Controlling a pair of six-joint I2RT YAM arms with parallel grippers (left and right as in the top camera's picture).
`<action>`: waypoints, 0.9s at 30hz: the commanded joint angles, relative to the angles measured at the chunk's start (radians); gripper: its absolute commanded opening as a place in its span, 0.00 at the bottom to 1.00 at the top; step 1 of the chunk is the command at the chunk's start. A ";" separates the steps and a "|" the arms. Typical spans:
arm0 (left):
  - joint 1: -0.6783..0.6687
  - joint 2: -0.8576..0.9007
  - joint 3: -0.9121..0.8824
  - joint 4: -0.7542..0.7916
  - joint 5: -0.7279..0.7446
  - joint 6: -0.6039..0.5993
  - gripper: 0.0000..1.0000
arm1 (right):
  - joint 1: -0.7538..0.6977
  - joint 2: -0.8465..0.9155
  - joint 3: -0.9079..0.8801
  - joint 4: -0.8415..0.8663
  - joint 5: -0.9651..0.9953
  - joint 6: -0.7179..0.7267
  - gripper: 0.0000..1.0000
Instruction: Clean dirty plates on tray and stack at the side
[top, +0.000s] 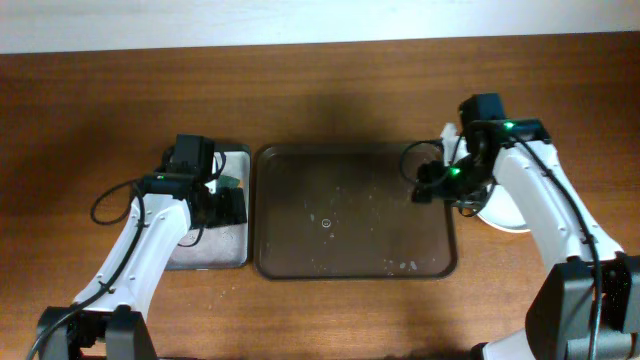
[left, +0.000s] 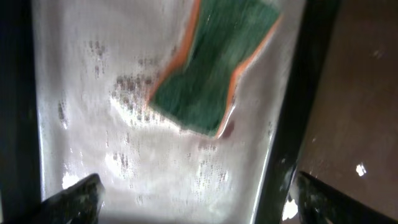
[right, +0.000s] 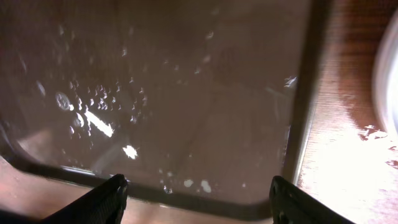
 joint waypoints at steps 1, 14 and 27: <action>0.003 -0.015 -0.001 -0.149 0.042 -0.084 0.98 | 0.057 -0.019 -0.005 -0.042 0.091 0.035 0.74; -0.028 -0.773 -0.219 -0.068 0.087 0.070 1.00 | 0.075 -0.844 -0.365 0.156 0.292 0.096 0.99; -0.028 -1.035 -0.246 -0.056 0.087 0.068 1.00 | 0.076 -0.937 -0.373 0.155 0.325 0.095 0.99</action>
